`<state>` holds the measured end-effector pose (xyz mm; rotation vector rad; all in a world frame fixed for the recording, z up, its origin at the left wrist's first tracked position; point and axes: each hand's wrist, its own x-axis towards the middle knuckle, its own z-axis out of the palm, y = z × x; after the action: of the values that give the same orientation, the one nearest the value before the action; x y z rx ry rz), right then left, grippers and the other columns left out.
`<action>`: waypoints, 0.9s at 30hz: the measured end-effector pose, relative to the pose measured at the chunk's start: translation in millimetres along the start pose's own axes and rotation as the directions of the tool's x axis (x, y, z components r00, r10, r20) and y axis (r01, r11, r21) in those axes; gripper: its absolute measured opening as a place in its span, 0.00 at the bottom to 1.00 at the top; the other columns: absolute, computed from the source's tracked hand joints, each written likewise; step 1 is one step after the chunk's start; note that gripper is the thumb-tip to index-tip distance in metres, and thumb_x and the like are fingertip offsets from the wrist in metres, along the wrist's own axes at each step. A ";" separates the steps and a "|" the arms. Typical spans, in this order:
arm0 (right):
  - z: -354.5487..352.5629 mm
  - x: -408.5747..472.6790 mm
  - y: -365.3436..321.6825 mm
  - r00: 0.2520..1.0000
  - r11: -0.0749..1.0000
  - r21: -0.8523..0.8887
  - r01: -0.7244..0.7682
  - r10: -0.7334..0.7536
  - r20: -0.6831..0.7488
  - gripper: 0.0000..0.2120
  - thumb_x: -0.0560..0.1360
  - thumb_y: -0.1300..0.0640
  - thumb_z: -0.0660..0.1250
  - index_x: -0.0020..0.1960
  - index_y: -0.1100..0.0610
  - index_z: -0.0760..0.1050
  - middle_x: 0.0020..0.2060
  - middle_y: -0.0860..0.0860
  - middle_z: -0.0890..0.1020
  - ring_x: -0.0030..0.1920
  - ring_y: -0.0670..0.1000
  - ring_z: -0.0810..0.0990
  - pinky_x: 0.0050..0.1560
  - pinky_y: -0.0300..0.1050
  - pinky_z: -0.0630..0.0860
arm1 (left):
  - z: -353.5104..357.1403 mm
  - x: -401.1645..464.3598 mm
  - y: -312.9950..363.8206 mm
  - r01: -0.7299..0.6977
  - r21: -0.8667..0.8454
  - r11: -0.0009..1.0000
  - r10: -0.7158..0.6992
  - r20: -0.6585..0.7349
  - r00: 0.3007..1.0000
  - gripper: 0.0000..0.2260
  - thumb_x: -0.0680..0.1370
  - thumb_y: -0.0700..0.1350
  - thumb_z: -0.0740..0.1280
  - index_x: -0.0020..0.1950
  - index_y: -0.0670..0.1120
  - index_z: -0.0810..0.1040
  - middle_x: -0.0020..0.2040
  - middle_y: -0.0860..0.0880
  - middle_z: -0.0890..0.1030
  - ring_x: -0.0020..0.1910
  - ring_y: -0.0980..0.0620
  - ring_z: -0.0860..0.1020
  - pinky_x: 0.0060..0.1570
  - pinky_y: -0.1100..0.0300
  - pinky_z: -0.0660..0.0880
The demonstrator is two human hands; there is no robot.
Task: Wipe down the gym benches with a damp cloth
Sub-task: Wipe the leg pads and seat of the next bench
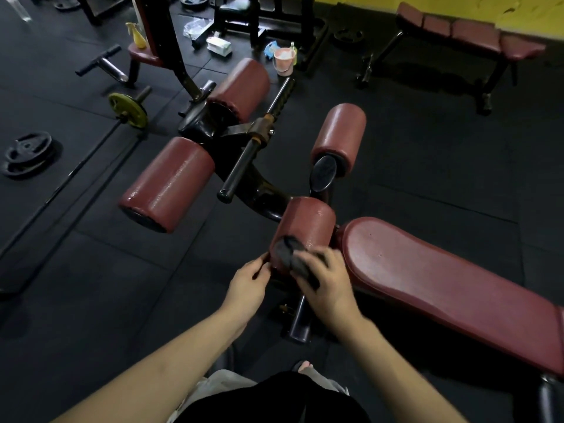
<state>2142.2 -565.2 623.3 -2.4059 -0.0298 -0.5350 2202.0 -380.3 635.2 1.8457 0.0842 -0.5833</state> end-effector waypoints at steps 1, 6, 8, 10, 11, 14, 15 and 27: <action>-1.9 -13.2 -4.0 0.999 1.000 0.013 0.026 -0.027 0.029 0.20 0.77 0.55 0.75 0.68 0.56 0.80 0.60 0.55 0.77 0.58 0.55 0.75 0.62 0.46 0.74 | 0.5 0.6 -0.2 0.022 -0.025 0.999 -0.022 0.006 1.000 0.14 0.86 0.46 0.61 0.70 0.55 0.79 0.64 0.59 0.81 0.66 0.62 0.77 0.66 0.66 0.69; -2.8 55.6 28.5 0.999 0.996 -0.073 0.045 -0.046 -0.005 0.18 0.75 0.57 0.77 0.65 0.56 0.82 0.55 0.55 0.78 0.54 0.58 0.74 0.56 0.54 0.76 | 2.3 1.6 0.3 0.073 -0.003 0.997 -0.073 0.022 0.997 0.17 0.86 0.49 0.60 0.75 0.52 0.73 0.70 0.60 0.73 0.71 0.61 0.70 0.69 0.65 0.63; -6.1 97.6 43.0 0.992 0.991 -0.085 -0.103 0.096 -0.084 0.16 0.77 0.54 0.76 0.63 0.56 0.82 0.54 0.56 0.79 0.53 0.59 0.74 0.56 0.56 0.77 | 3.6 1.7 3.5 0.082 0.003 0.997 -0.083 0.021 0.996 0.20 0.86 0.52 0.60 0.78 0.50 0.69 0.72 0.58 0.72 0.70 0.62 0.68 0.68 0.66 0.62; -7.5 111.1 46.4 0.982 0.982 -0.089 -0.167 0.158 -0.100 0.16 0.78 0.53 0.75 0.63 0.57 0.82 0.55 0.56 0.79 0.54 0.59 0.74 0.58 0.57 0.77 | 4.9 5.3 3.3 0.087 0.009 0.996 -0.087 0.024 0.996 0.22 0.85 0.54 0.61 0.78 0.49 0.69 0.71 0.58 0.74 0.68 0.62 0.70 0.66 0.66 0.63; -6.0 104.9 42.2 0.983 0.983 -0.087 -0.163 0.154 -0.102 0.16 0.77 0.53 0.75 0.63 0.56 0.82 0.54 0.55 0.79 0.54 0.59 0.75 0.57 0.57 0.77 | 6.0 5.2 5.2 0.083 0.018 0.996 -0.084 0.021 0.996 0.23 0.85 0.56 0.62 0.77 0.49 0.70 0.69 0.59 0.74 0.68 0.61 0.71 0.66 0.65 0.64; 1.4 46.1 15.6 0.990 0.995 -0.023 -0.095 0.092 -0.105 0.16 0.76 0.55 0.76 0.63 0.55 0.82 0.55 0.54 0.79 0.54 0.56 0.76 0.56 0.50 0.75 | 7.2 10.1 1.7 0.098 0.083 0.992 -0.098 -0.007 0.995 0.21 0.83 0.58 0.64 0.75 0.53 0.74 0.68 0.60 0.75 0.70 0.57 0.73 0.72 0.57 0.68; 2.9 19.5 3.2 0.993 0.997 0.014 -0.080 0.080 -0.082 0.17 0.76 0.55 0.75 0.64 0.55 0.82 0.56 0.54 0.79 0.55 0.55 0.75 0.58 0.46 0.74 | 7.3 11.5 1.4 0.098 0.075 0.992 -0.098 0.002 0.995 0.16 0.83 0.57 0.64 0.70 0.55 0.78 0.65 0.59 0.79 0.67 0.56 0.76 0.70 0.55 0.71; -6.2 95.3 47.9 0.948 0.960 0.000 -0.279 0.275 -0.161 0.16 0.77 0.53 0.76 0.63 0.56 0.82 0.55 0.55 0.78 0.55 0.59 0.76 0.59 0.57 0.76 | 11.2 -8.3 4.4 0.015 0.104 0.994 -0.002 -0.127 0.992 0.21 0.81 0.59 0.66 0.73 0.57 0.74 0.66 0.55 0.72 0.63 0.58 0.73 0.62 0.61 0.68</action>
<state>2234.7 -617.3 635.1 -2.3286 0.3810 -0.5952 2192.4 -390.1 639.9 1.9844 0.1486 -0.4836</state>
